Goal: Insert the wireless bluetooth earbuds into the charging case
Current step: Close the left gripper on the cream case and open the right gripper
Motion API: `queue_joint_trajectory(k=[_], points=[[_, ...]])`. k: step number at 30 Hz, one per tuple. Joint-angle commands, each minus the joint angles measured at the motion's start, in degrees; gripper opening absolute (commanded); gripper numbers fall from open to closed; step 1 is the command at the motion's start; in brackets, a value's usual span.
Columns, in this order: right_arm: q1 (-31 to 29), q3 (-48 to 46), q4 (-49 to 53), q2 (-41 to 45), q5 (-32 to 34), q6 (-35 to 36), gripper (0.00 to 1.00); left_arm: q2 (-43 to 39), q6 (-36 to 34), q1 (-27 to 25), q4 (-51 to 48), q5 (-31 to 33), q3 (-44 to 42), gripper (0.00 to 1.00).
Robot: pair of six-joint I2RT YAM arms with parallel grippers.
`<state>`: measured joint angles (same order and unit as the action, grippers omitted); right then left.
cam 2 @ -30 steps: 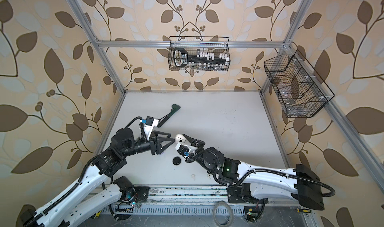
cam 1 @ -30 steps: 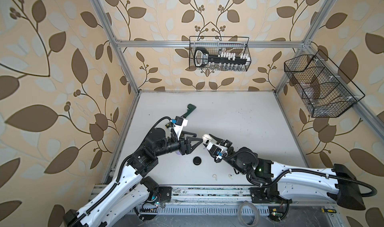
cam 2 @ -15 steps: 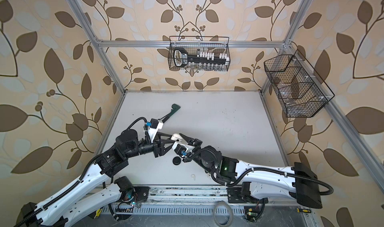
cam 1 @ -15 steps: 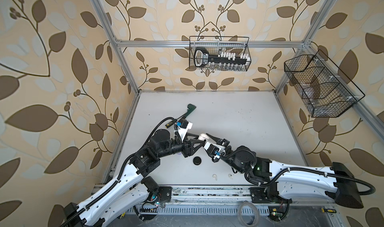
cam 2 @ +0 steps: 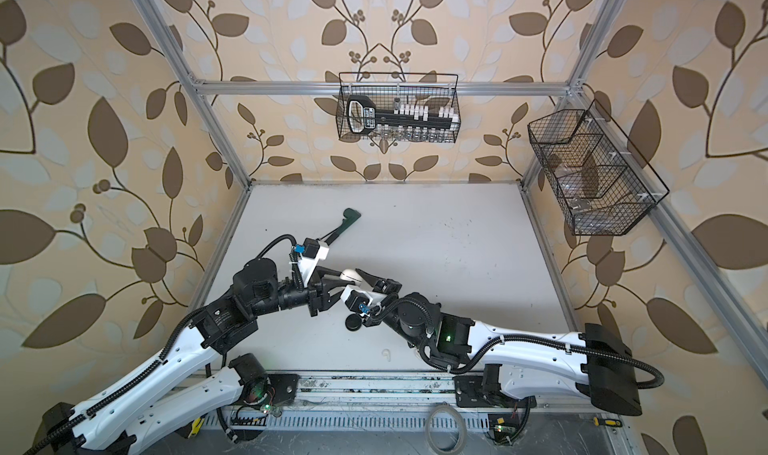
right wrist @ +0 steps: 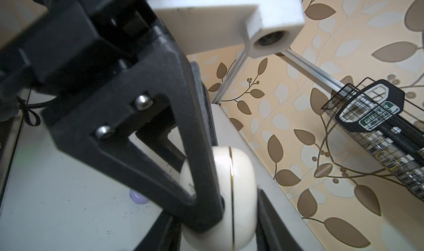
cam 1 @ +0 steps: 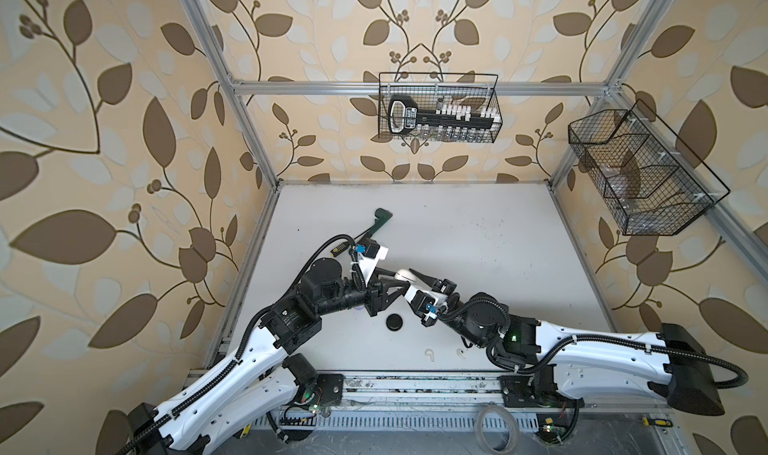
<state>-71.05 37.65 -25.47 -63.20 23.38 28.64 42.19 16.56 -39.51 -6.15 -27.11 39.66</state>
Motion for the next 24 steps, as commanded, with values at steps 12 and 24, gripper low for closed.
queue_joint_trajectory(k=[12,24], points=[[-2.0,-2.8,-1.7,6.8,-1.4,-1.5,0.58,-0.8,-2.4,-0.4,2.0,0.4,0.0,0.00],[-2.2,-15.8,-3.5,23.5,-8.8,-21.3,0.71,-9.5,-13.6,-0.4,16.8,-9.1,-14.0,0.00]])
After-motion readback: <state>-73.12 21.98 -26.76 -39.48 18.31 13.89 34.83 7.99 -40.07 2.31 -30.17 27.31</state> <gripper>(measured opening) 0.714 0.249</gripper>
